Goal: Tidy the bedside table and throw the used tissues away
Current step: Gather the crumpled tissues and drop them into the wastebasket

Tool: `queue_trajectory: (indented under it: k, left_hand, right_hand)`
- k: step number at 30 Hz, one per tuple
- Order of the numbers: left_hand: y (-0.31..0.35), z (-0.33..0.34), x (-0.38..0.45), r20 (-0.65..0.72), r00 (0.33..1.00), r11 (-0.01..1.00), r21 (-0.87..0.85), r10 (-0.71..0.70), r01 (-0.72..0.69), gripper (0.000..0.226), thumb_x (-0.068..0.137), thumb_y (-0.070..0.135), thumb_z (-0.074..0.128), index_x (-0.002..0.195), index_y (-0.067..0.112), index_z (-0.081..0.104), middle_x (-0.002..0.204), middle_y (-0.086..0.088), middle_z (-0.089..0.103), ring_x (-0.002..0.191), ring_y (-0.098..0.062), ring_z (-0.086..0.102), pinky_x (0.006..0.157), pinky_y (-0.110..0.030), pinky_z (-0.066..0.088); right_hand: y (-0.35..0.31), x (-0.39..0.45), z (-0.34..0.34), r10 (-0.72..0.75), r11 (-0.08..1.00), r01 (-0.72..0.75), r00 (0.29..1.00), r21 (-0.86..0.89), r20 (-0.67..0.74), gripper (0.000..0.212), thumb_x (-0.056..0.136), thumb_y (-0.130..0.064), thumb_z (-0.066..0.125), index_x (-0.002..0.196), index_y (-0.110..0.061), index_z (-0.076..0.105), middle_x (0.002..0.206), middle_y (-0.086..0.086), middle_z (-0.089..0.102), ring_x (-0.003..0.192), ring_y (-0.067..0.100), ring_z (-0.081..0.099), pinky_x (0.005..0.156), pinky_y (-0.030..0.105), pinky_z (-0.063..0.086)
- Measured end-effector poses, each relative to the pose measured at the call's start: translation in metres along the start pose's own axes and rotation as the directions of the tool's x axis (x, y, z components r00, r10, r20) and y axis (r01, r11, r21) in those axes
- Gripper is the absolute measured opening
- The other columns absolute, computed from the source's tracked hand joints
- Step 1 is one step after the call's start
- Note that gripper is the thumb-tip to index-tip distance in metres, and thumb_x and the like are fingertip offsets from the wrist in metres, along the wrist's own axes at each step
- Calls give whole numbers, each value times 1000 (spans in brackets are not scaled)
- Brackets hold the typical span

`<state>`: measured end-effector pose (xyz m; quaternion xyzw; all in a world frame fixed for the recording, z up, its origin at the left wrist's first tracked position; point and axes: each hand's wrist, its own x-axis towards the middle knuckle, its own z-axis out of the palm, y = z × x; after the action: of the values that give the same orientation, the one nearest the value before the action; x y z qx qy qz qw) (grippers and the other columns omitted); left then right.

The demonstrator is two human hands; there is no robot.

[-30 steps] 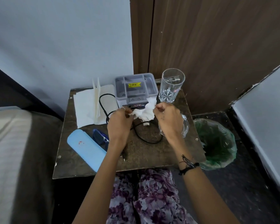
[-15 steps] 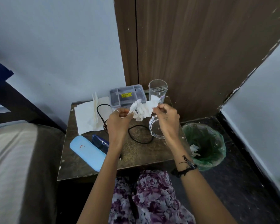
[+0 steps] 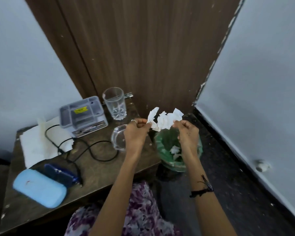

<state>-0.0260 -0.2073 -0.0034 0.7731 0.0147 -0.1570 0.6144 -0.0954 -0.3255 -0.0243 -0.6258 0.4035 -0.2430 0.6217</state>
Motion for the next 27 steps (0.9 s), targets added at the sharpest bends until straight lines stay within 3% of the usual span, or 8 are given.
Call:
queue_trajectory:
  k: [5, 8, 12, 15, 19, 24, 27]
  left_hand:
    - [-28, 70, 13, 145, 982, 981, -131, -124, 143, 6, 83, 1, 64, 87, 4, 61, 72, -6, 63, 52, -4, 64, 59, -15, 55]
    - [-52, 99, 23, 145, 970, 972, -100, -196, 211, 16, 80, -4, 65, 74, 10, 60, 70, -5, 64, 62, -11, 67, 73, -27, 58]
    - [-79, 131, 46, 130, 962, 970, -8, -239, 242, 23, 78, -3, 62, 64, 15, 57, 50, 5, 64, 64, -16, 67, 83, -41, 56]
    - [-92, 146, 58, 151, 958, 967, 114, -245, 229, 8, 80, -1, 59, 85, 3, 64, 81, -12, 68, 89, -32, 66, 86, -43, 54]
    - [-110, 152, 66, 189, 954, 949, 257, -234, 182, 38, 84, 3, 59, 122, -1, 54, 122, -16, 60, 115, -28, 55, 91, -29, 43]
    - [-105, 151, 64, 179, 955, 951, 244, -238, 191, 24, 86, 1, 53, 108, 4, 63, 110, -12, 66, 105, -22, 60, 80, -21, 41]
    - [-98, 147, 57, 174, 958, 961, 200, -228, 193, 22, 86, 3, 52, 104, 7, 63, 104, -11, 67, 98, -22, 62, 79, -26, 46]
  right_hand:
    - [39, 36, -40, 47, 995, -60, 988, -85, -145, 22, 85, -24, 65, 64, -19, 63, 68, 2, 64, 59, 11, 49, 65, 31, 41]
    - [69, 53, -54, 97, 982, -127, 974, -140, -207, 25, 84, -24, 65, 59, -20, 61, 65, 2, 62, 62, 14, 52, 66, 31, 42]
    - [100, 79, -53, 182, 956, -230, 951, -181, -250, 21, 85, -24, 63, 66, -17, 63, 73, 1, 64, 72, 16, 57, 70, 31, 44]
    - [118, 93, -45, 198, 943, -246, 957, -224, -214, 14, 87, -24, 60, 83, -13, 68, 80, 1, 64, 77, 16, 56, 71, 27, 41]
    - [130, 102, -37, 249, 916, -278, 960, -291, -131, 19, 87, -18, 59, 102, -10, 68, 84, 1, 62, 81, 16, 56, 76, 27, 42]
    - [130, 101, -33, 222, 923, -256, 964, -287, -145, 15, 90, -16, 54, 92, -12, 68, 88, 4, 69, 75, 9, 56, 72, 26, 43]
    - [116, 94, -32, 159, 949, -187, 979, -252, -128, 16, 90, -15, 54, 92, -10, 68, 81, 3, 68, 66, -2, 52, 58, 11, 40]
